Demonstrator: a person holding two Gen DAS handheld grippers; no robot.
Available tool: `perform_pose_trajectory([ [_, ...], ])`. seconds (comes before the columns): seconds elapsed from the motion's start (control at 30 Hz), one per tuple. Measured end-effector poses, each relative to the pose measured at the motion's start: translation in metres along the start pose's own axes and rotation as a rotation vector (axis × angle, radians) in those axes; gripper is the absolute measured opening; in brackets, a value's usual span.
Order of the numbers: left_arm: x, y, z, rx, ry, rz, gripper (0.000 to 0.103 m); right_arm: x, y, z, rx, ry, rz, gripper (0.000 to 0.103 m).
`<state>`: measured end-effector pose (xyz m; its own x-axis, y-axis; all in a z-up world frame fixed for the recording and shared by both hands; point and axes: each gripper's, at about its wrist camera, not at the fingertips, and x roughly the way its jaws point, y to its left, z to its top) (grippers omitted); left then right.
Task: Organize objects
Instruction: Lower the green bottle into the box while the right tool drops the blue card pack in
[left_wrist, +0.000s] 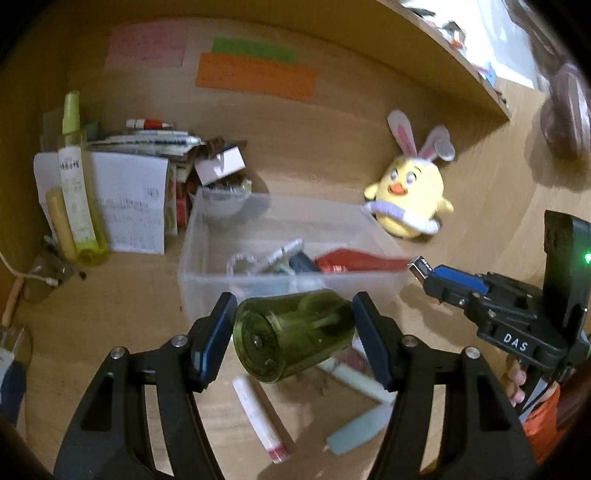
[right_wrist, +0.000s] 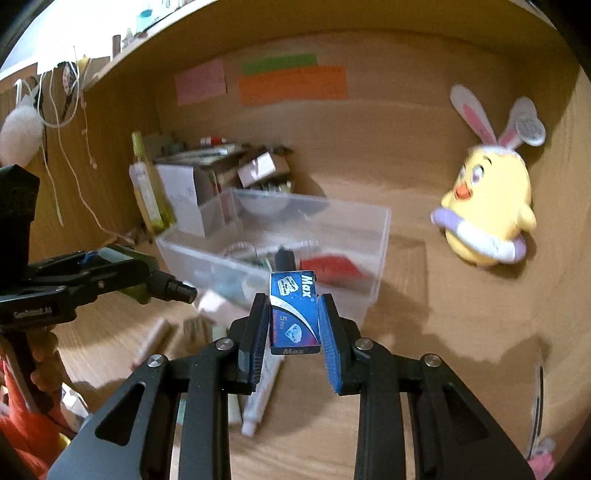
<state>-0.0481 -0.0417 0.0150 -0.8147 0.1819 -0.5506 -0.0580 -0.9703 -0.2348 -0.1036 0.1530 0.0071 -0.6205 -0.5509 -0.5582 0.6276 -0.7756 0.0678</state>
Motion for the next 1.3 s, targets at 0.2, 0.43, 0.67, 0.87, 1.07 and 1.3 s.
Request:
perform_pose_trajectory([
  [0.2,0.015,0.006,0.023,-0.009,-0.008,0.013,0.064,0.017,-0.002,0.025,-0.009,-0.017,0.014,0.025],
  [0.43,0.048,0.015,0.047,0.000,0.030,0.044,0.064,0.050,-0.009,0.045,-0.018,0.026,-0.003,0.025],
  [0.67,0.087,0.019,0.055,0.015,0.107,0.071,0.064,0.091,-0.017,0.047,-0.013,0.111,-0.006,0.025],
  [0.87,0.115,0.024,0.051,0.004,0.174,0.065,0.064,0.116,-0.017,0.042,-0.017,0.162,-0.003,0.025],
  [1.07,0.121,0.028,0.049,-0.005,0.197,0.058,0.064,0.130,-0.014,0.035,-0.044,0.203,-0.003,0.025],
  [1.3,0.105,0.021,0.050,0.016,0.156,0.076,0.066,0.110,-0.016,0.041,-0.035,0.176,0.008,0.030],
])
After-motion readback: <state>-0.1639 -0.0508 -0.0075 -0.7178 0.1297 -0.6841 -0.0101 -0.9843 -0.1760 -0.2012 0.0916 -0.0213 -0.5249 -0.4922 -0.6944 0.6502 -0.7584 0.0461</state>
